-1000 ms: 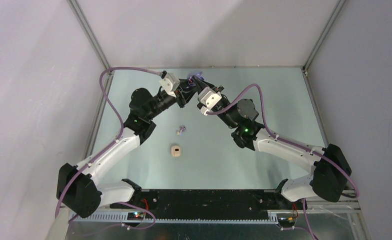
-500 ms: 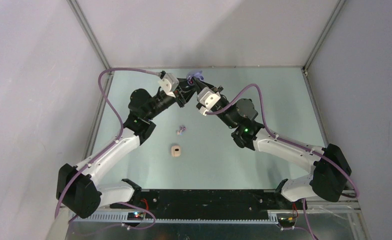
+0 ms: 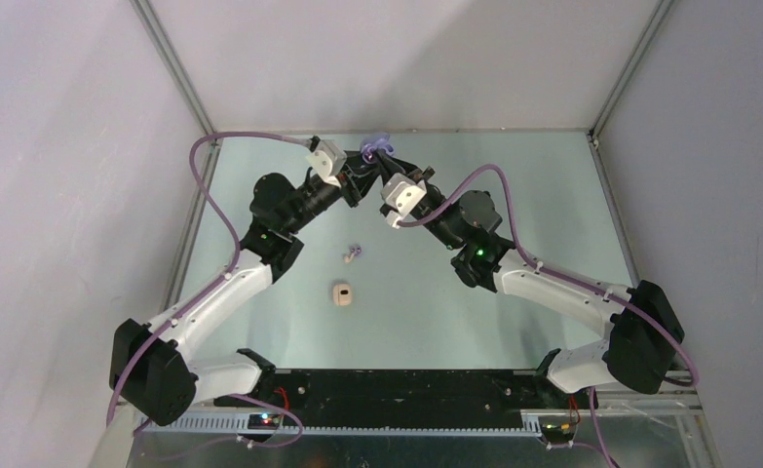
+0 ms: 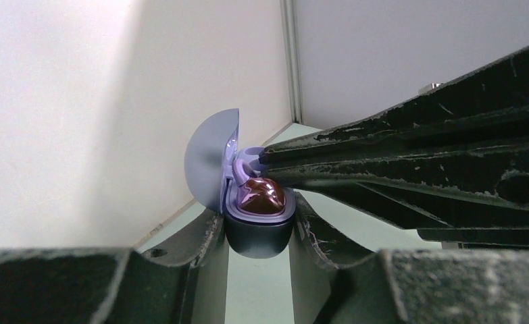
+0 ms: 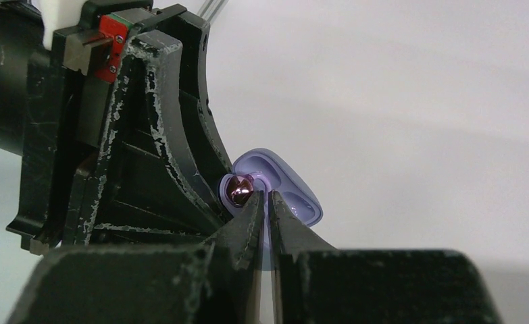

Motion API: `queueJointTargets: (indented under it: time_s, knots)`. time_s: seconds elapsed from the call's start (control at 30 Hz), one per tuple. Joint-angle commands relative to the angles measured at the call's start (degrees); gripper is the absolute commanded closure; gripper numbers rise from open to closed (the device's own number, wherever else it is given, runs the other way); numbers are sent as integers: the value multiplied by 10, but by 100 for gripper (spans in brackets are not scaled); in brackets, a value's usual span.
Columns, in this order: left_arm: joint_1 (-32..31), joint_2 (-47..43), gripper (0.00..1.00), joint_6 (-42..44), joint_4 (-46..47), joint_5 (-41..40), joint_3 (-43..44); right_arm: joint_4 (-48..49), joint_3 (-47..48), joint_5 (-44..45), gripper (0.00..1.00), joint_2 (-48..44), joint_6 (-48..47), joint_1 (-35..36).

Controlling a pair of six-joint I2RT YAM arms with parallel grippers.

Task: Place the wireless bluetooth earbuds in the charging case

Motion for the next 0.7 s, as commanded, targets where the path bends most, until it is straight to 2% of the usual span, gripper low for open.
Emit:
queueJointTargets:
  time_s: [0.0, 0.37, 0.53, 0.67]
  knots:
    - [-3, -11, 100, -3, 36, -14, -2, 3, 3, -10, 90, -9, -13, 0]
    - [-4, -10, 100, 10, 35, 4, -10, -1, 2, -14, 89, -17, -2, 3]
    - [-3, -8, 100, 22, 33, 6, -9, -42, 3, -25, 82, -28, 5, 3]
    - [-3, -9, 100, 34, 29, 4, -10, -93, 3, -32, 81, -48, 11, -1]
